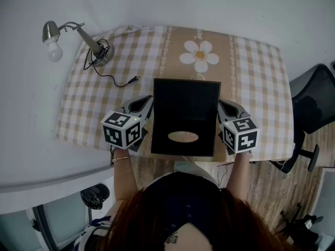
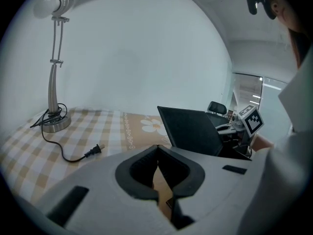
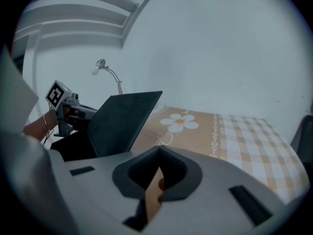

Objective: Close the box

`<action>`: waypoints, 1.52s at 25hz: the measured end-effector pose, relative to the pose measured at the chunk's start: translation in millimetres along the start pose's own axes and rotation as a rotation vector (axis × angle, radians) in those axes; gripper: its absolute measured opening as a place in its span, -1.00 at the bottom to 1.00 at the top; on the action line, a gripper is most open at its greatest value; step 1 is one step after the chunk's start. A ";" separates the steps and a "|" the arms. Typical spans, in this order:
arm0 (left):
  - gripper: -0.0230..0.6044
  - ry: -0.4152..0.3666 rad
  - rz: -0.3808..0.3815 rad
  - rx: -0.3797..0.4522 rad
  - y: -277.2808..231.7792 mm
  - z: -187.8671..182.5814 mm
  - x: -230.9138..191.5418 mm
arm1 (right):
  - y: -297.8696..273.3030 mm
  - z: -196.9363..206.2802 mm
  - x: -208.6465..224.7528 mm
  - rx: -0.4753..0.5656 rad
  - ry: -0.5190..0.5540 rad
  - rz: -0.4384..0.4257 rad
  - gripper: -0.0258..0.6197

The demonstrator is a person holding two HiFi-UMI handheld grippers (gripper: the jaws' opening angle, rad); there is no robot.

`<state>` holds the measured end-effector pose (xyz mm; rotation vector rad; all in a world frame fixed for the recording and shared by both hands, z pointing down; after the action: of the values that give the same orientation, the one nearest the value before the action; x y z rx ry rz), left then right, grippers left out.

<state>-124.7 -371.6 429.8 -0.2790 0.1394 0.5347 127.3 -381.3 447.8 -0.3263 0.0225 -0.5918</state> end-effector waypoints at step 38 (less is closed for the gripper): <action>-0.84 -0.048 -0.138 0.090 37.8 -12.4 23.4 | 33.3 -8.6 -13.7 0.041 0.004 0.179 -0.87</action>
<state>-125.2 -332.9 404.7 -0.1865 0.0970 0.3969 133.1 -350.3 428.3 -0.2796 0.0424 -0.4151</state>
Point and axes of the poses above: the fingertips, and each gripper's own axes: y backward along the fingers, x to its right, z out of its underside, the point moved 3 cm from there along y, backward along the fingers, and after that the axes turned 14 degrees about x, right-handed, at the moved point
